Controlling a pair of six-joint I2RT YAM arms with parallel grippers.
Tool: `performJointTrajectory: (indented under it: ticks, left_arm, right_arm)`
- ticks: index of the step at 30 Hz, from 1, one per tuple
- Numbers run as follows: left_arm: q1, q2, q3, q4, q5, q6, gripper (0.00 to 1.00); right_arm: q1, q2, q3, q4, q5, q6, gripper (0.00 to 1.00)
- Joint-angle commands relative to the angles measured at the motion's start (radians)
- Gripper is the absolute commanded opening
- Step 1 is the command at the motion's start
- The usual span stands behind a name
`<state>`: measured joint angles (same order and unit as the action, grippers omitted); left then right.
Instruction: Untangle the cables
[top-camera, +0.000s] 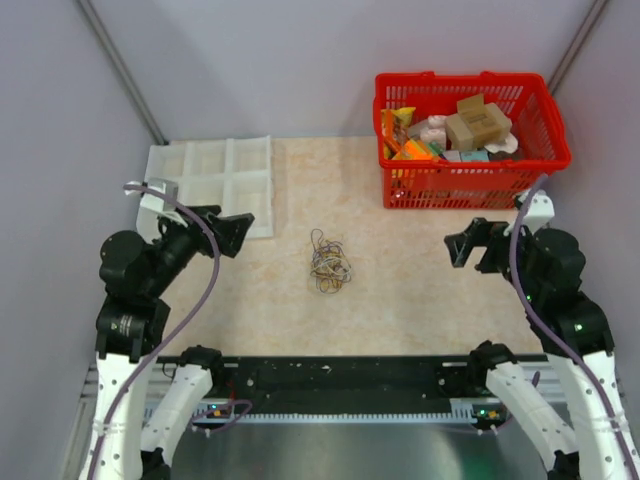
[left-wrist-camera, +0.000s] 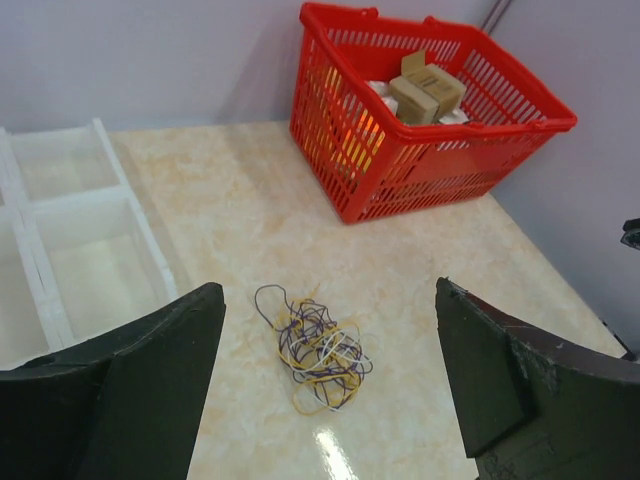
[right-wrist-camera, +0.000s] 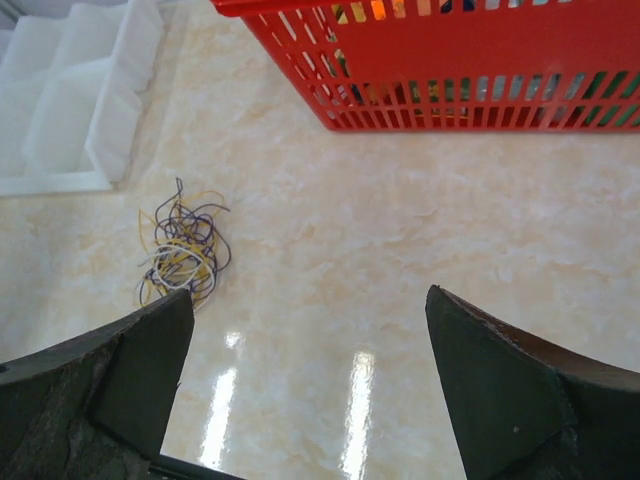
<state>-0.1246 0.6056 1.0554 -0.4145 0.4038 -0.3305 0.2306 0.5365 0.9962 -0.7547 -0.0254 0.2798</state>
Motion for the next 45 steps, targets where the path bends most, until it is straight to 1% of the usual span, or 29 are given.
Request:
performJointTrajectory:
  ticks: [1,4,5,6,8,9,10,11,14,16,18,20,22,23,24,25,27,28,30,31,33,35,37,40,43,44,45]
  left_arm:
    - [-0.001,-0.003,-0.037,0.008,0.029,-0.030,0.90]
    - [-0.001,0.002,-0.067,0.034,0.070,-0.057,0.91]
    - [-0.001,0.005,-0.077,0.043,0.081,-0.070,0.91]
    - [-0.001,0.009,-0.087,0.052,0.093,-0.080,0.91]
    - [-0.001,0.017,-0.104,0.065,0.112,-0.091,0.91]
    - [-0.001,0.022,-0.110,0.065,0.113,-0.091,0.91]
    - [-0.001,0.023,-0.115,0.062,0.109,-0.091,0.91]
    - [-0.001,0.028,-0.118,0.059,0.106,-0.088,0.91]
    - [-0.001,0.034,-0.136,0.045,0.112,-0.084,0.91]
    - [-0.001,0.036,-0.158,0.045,0.125,-0.090,0.91]
    - [-0.001,0.039,-0.188,0.043,0.145,-0.107,0.91]
    - [-0.001,0.043,-0.222,0.060,0.171,-0.136,0.90]
    - [-0.001,0.059,-0.257,0.091,0.223,-0.163,0.90]
    - [-0.003,0.071,-0.280,0.117,0.257,-0.165,0.89]
    - [-0.010,0.088,-0.287,0.123,0.285,-0.154,0.87]
    - [-0.032,0.108,-0.281,0.108,0.285,-0.128,0.86]
    - [-0.084,0.144,-0.252,0.044,0.226,-0.078,0.86]
    - [-0.114,0.169,-0.235,0.025,0.193,-0.067,0.86]
    - [-0.176,0.209,-0.227,0.022,0.179,-0.079,0.86]
    - [-0.208,0.232,-0.229,0.037,0.170,-0.087,0.86]
    - [-0.288,0.259,-0.245,0.086,0.127,-0.125,0.78]
    - [-0.375,0.250,-0.280,0.144,0.040,-0.151,0.74]
    - [-0.437,0.224,-0.331,0.235,-0.008,-0.189,0.73]
    - [-0.443,0.212,-0.417,0.357,0.003,-0.284,0.73]
    - [-0.443,0.236,-0.469,0.443,0.026,-0.344,0.71]
    - [-0.443,0.243,-0.477,0.456,0.023,-0.358,0.70]
    - [-0.443,0.246,-0.489,0.463,0.015,-0.370,0.69]
  right_arm:
    - [-0.010,0.103,0.013,0.057,-0.091,0.035,0.99]
    - [-0.001,0.190,-0.010,0.141,-0.227,0.093,0.99]
    - [0.042,0.242,-0.010,0.164,-0.222,0.126,0.99]
    - [0.123,0.310,0.008,0.152,-0.134,0.130,0.99]
    - [0.424,0.434,0.059,0.129,0.136,0.087,0.99]
    - [0.529,0.491,0.083,0.130,0.225,0.073,0.99]
    - [0.605,0.558,0.110,0.140,0.260,0.070,0.99]
    - [0.633,0.622,0.133,0.146,0.248,0.079,0.99]
    - [0.639,0.743,0.170,0.199,0.122,0.104,0.99]
    - [0.639,0.764,0.138,0.297,0.044,0.091,0.99]
    - [0.638,0.758,0.089,0.401,0.032,0.085,0.99]
    - [0.629,0.764,0.068,0.451,0.030,0.079,0.99]
    - [0.602,0.786,0.067,0.466,0.035,0.082,0.95]
    - [0.577,0.796,0.058,0.475,0.032,0.091,0.91]
    - [0.550,0.813,0.052,0.485,0.004,0.104,0.85]
    - [0.520,0.827,0.051,0.488,-0.033,0.114,0.79]
    - [0.483,0.841,0.030,0.515,-0.071,0.118,0.73]
    - [0.483,0.846,0.015,0.546,-0.068,0.102,0.71]
    - [0.481,0.859,0.007,0.558,-0.077,0.069,0.66]
    - [0.481,0.875,0.009,0.566,-0.090,0.058,0.63]
    - [0.481,0.899,0.013,0.574,-0.114,0.050,0.57]
    - [0.481,0.925,0.006,0.598,-0.162,0.062,0.54]
    - [0.481,0.947,0.002,0.612,-0.153,0.071,0.56]
    - [0.480,0.985,0.002,0.635,-0.154,0.065,0.58]
    - [0.480,1.054,0.022,0.669,-0.214,0.064,0.56]
    - [0.480,1.077,0.030,0.669,-0.212,0.062,0.51]
    - [0.480,1.088,0.036,0.669,-0.202,0.056,0.41]
